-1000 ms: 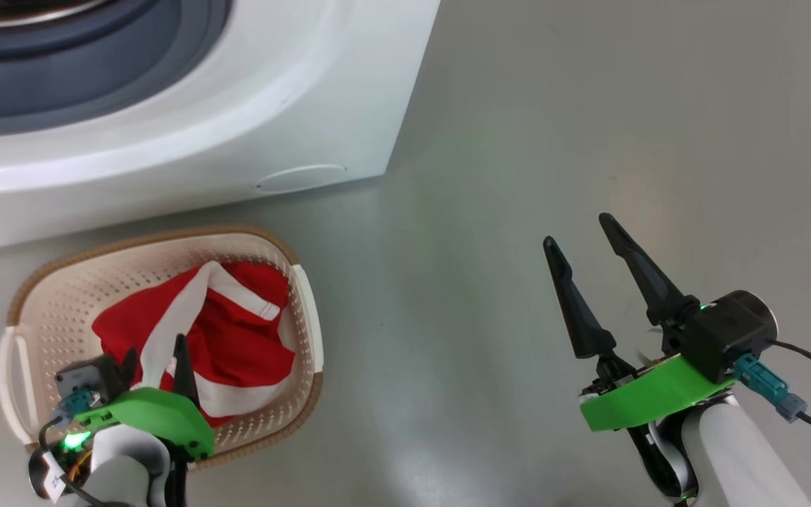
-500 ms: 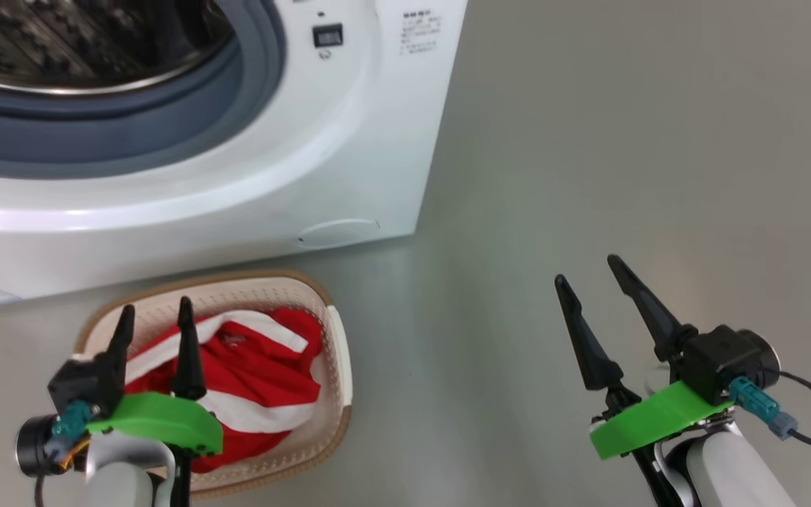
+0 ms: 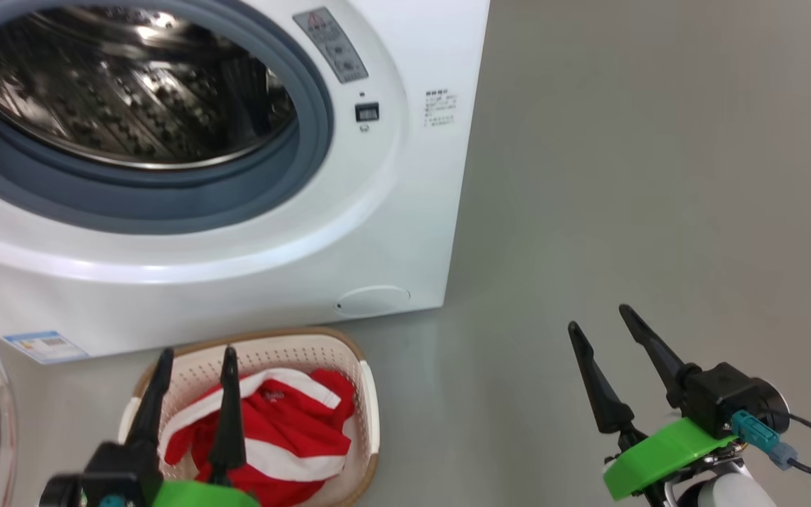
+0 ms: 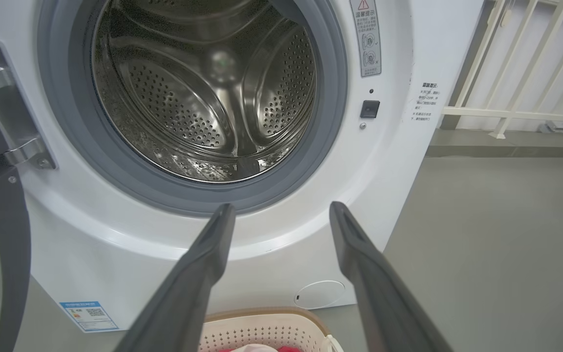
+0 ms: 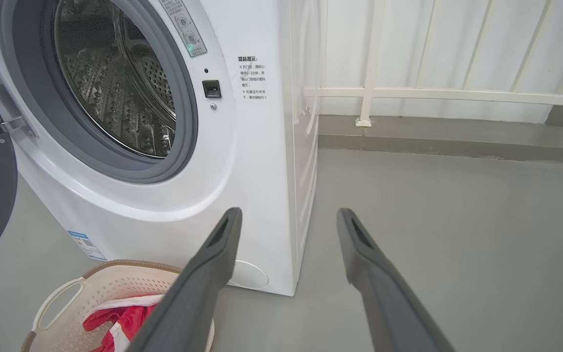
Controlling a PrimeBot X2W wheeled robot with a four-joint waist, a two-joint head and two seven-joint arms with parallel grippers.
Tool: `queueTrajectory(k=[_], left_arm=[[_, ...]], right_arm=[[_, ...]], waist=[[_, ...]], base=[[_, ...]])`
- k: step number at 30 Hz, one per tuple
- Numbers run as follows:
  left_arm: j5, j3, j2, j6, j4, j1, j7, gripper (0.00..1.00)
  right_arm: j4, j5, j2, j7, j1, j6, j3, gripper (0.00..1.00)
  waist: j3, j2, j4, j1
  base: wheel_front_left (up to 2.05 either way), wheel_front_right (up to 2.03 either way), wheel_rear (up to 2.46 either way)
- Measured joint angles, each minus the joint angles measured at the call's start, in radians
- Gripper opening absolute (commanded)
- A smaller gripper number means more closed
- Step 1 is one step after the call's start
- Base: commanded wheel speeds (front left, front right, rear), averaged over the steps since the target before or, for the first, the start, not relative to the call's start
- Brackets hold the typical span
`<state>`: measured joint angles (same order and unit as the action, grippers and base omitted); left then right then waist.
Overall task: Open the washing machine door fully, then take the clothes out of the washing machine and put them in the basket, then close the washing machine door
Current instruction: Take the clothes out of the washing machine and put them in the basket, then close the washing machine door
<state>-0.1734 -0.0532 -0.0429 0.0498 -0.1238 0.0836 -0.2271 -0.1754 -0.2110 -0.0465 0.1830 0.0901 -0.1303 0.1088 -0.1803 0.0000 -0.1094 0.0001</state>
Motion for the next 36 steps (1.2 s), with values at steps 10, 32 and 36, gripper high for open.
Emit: queueTrajectory(k=[10,32,36], left_arm=[[0.025,-0.015,-0.005,0.051,0.179,-0.199,0.092,1.0],[0.021,-0.033,-0.024,0.066,0.23,-0.295,0.138,1.0],[0.021,-0.034,-0.025,0.066,0.222,-0.295,0.138,1.0]], right_arm=[[0.03,0.027,0.0,-0.03,-0.092,0.0,-0.033,1.0],[0.079,0.027,0.004,-0.07,-0.174,0.0,-0.049,1.0],[0.08,0.027,0.004,-0.07,-0.174,0.0,-0.049,1.0]], waist=[[0.109,0.0,0.018,0.0],[0.194,0.0,0.033,0.0],[0.195,0.0001,0.033,-0.0001]], base=[[0.0,0.0,0.0],[0.0,0.0,0.0],[0.0,0.0,0.0]])
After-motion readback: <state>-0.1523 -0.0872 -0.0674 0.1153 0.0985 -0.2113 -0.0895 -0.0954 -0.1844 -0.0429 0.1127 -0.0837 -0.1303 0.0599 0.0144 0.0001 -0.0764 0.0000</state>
